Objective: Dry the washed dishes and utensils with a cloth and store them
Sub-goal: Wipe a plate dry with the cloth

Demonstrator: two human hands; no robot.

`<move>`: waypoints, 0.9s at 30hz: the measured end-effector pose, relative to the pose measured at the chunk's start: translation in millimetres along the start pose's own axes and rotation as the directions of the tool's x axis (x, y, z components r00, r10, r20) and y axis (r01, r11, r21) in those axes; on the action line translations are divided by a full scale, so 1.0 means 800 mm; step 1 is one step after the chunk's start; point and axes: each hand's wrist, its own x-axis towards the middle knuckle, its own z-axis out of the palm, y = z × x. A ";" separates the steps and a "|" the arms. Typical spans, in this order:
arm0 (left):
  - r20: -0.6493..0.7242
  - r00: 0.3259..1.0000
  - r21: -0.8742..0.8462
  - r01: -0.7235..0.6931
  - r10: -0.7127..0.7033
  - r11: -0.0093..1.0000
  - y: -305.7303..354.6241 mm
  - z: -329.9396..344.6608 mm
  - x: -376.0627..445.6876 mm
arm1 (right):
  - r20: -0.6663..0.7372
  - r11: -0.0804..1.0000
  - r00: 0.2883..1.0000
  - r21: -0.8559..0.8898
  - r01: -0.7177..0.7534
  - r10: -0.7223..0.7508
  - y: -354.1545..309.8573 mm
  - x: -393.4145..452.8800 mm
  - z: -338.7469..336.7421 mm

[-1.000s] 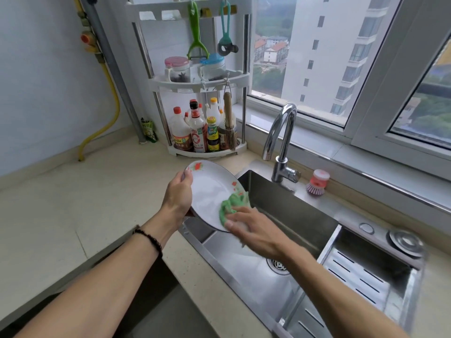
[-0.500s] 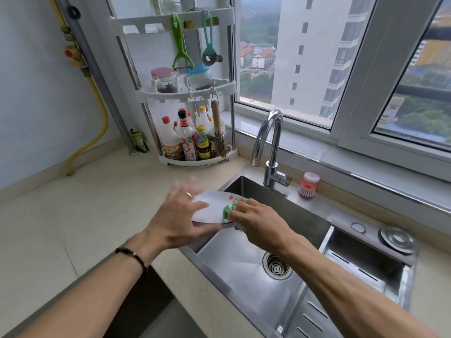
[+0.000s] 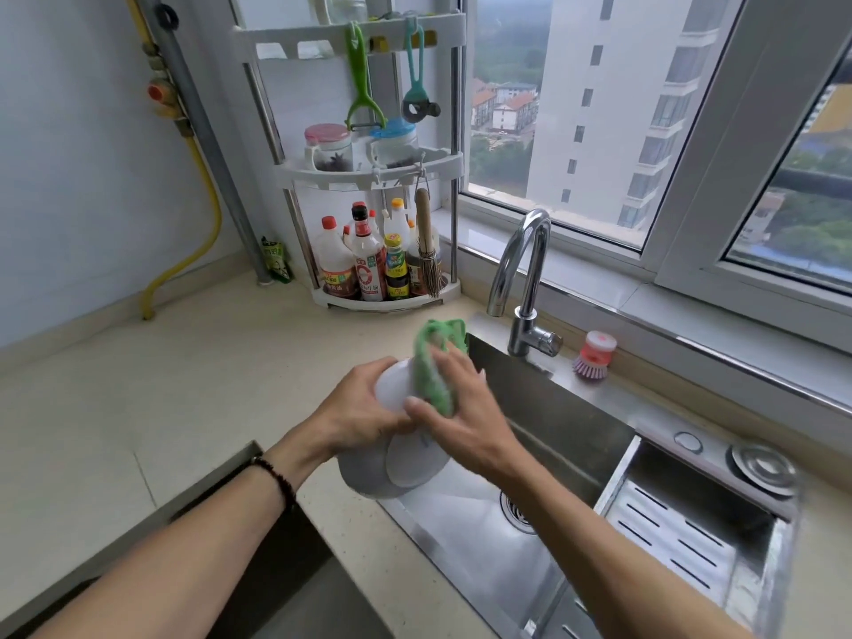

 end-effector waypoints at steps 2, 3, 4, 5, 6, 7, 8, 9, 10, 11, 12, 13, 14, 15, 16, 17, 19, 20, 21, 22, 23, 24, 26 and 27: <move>0.008 1.000 -0.044 0.009 -0.009 0.999 -0.003 0.007 -0.001 | 0.022 0.964 0.993 0.238 -0.118 0.116 -0.011 0.007 0.001; 0.002 1.000 -0.026 0.009 -0.009 1.000 -0.003 0.008 -0.002 | -0.014 0.947 0.986 0.284 -0.153 0.164 -0.011 0.014 -0.001; 0.004 1.000 0.010 0.004 -0.004 1.000 -0.003 0.010 -0.001 | -0.076 0.954 0.977 0.244 -0.174 0.197 -0.009 0.021 -0.004; 0.016 1.000 0.047 -0.004 0.003 0.999 -0.001 0.012 -0.001 | -0.129 0.962 0.966 0.190 -0.198 0.224 -0.006 0.026 -0.006; 0.021 1.000 0.075 -0.010 0.009 0.997 0.001 0.014 0.000 | -0.167 0.965 0.956 0.149 -0.217 0.241 -0.002 0.029 -0.004; 0.016 1.000 0.083 -0.014 0.013 0.996 0.006 0.016 0.000 | -0.187 0.966 0.953 0.146 -0.214 0.239 -0.002 0.033 0.001; 0.005 1.000 0.071 -0.017 0.017 0.997 0.009 0.019 -0.001 | -0.197 0.969 0.953 0.141 -0.205 0.230 -0.004 0.034 0.009; -0.005 1.000 0.054 -0.022 0.022 0.998 0.011 0.020 -0.001 | -0.203 0.976 0.957 0.115 -0.187 0.208 -0.010 0.031 0.017; -0.008 0.999 0.040 -0.035 0.036 0.999 0.013 0.020 -0.001 | -0.214 0.986 0.963 0.067 -0.156 0.166 -0.015 0.026 0.025; -0.009 0.999 0.043 -0.049 0.049 0.998 0.013 0.019 -0.001 | -0.210 0.993 0.971 0.019 -0.117 0.118 -0.014 0.022 0.032; -0.010 0.998 0.061 -0.063 0.064 0.996 0.014 0.018 -0.002 | -0.198 0.996 0.977 0.005 -0.083 0.083 -0.011 0.021 0.033; -0.013 0.997 0.086 -0.071 0.072 0.994 0.013 0.016 -0.004 | -0.181 0.996 0.980 0.045 -0.080 0.087 -0.005 0.021 0.029; -0.022 0.997 0.105 -0.070 0.073 0.992 0.014 0.015 -0.006 | -0.182 0.986 0.974 0.114 -0.117 0.137 -0.001 0.024 0.020; -0.038 0.997 0.107 -0.067 0.072 0.992 0.015 0.013 -0.007 | -0.193 0.961 0.955 0.207 -0.183 0.224 0.003 0.031 0.014; -0.054 0.996 0.097 -0.064 0.069 0.993 0.016 0.013 -0.008 | -0.214 0.934 0.932 0.270 -0.233 0.294 0.007 0.037 0.009; -0.063 0.996 0.083 -0.060 0.065 0.995 0.018 0.012 -0.007 | -0.240 0.924 0.918 0.300 -0.238 0.314 0.006 0.038 0.009; -0.087 0.995 0.041 -0.050 0.054 0.998 0.023 0.009 -0.002 | -0.280 0.970 0.940 0.199 -0.141 0.195 -0.005 0.030 0.023; -0.097 0.994 0.026 -0.048 0.051 0.998 0.023 0.007 0.001 | -0.281 0.987 0.953 0.146 -0.069 0.109 -0.013 0.024 0.031; -0.103 0.993 0.028 -0.049 0.052 0.998 0.024 0.005 0.003 | -0.276 0.989 0.960 0.147 -0.015 0.056 -0.014 0.022 0.038; -0.104 0.993 0.047 -0.053 0.058 0.998 0.026 0.003 0.002 | -0.271 0.983 0.962 0.184 0.009 0.042 -0.014 0.022 0.039; -0.104 0.992 0.074 -0.060 0.067 0.995 0.028 0.000 0.001 | -0.266 0.967 0.960 0.255 -0.016 0.086 -0.012 0.027 0.036; -0.102 0.992 0.097 -0.070 0.080 0.993 0.028 -0.001 0.000 | -0.267 0.940 0.949 0.334 -0.070 0.165 -0.009 0.036 0.029; -0.083 0.993 0.119 -0.078 0.089 0.990 0.027 -0.004 -0.003 | -0.277 0.877 0.907 0.449 -0.170 0.317 0.003 0.050 0.020; -0.085 0.993 0.116 -0.077 0.087 0.990 0.028 -0.007 -0.004 | -0.294 0.880 0.901 0.445 -0.165 0.318 0.000 0.049 0.023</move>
